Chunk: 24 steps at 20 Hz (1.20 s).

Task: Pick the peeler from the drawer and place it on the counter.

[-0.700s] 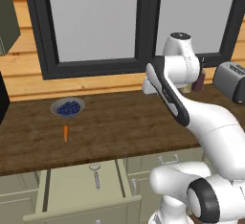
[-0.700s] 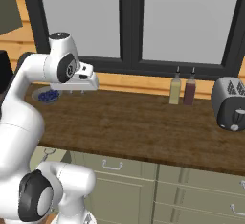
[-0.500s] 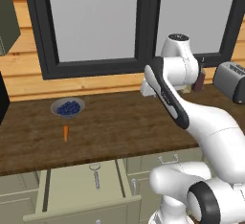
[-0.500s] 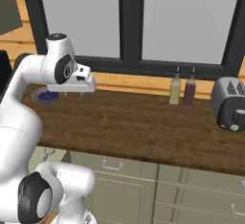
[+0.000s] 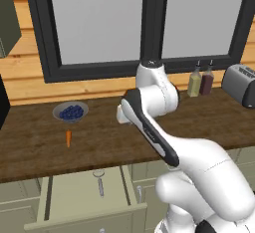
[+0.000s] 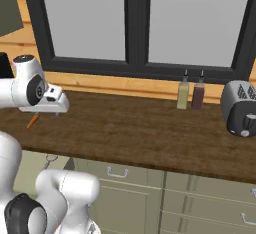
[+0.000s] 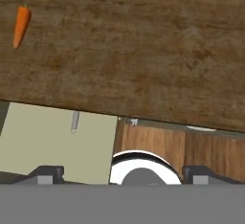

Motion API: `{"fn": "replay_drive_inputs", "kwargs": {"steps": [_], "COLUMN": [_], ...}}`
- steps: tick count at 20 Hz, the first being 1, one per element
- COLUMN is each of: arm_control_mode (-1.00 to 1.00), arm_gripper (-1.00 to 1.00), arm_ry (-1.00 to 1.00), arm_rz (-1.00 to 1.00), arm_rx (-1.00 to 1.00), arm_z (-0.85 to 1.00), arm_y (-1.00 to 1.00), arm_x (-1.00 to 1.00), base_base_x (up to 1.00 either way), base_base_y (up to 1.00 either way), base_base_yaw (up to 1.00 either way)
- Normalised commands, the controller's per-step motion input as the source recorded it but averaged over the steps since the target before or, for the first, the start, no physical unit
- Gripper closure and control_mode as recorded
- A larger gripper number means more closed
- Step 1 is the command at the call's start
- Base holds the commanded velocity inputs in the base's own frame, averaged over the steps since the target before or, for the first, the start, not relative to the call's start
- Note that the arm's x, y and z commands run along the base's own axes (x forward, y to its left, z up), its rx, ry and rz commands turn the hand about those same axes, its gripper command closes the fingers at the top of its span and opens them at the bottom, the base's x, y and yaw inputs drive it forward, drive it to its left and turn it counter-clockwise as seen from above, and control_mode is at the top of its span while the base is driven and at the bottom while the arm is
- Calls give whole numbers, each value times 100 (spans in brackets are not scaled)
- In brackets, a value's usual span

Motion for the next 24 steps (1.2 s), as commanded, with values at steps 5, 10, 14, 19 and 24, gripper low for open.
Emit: {"fn": "replay_drive_inputs", "kwargs": {"steps": [5,10,14,19,24], "arm_control_mode": [-100,-100,-100,-100,-100], "arm_gripper": [-100,-100,-100,-100,-100], "arm_ry": [2,0,0,0,2], "arm_rz": [0,0,0,0,0], "arm_rx": [0,0,0,0,0], "arm_z": [-48,-35,-37,-47,-61], "arm_y": [71,29,32,51,60], "arm_x": [-18,-2,-3,-2,-5], "base_base_x": [0,0,0,0,0], "base_base_y": [0,0,0,0,0], "base_base_yaw": [0,0,0,0,0]}}
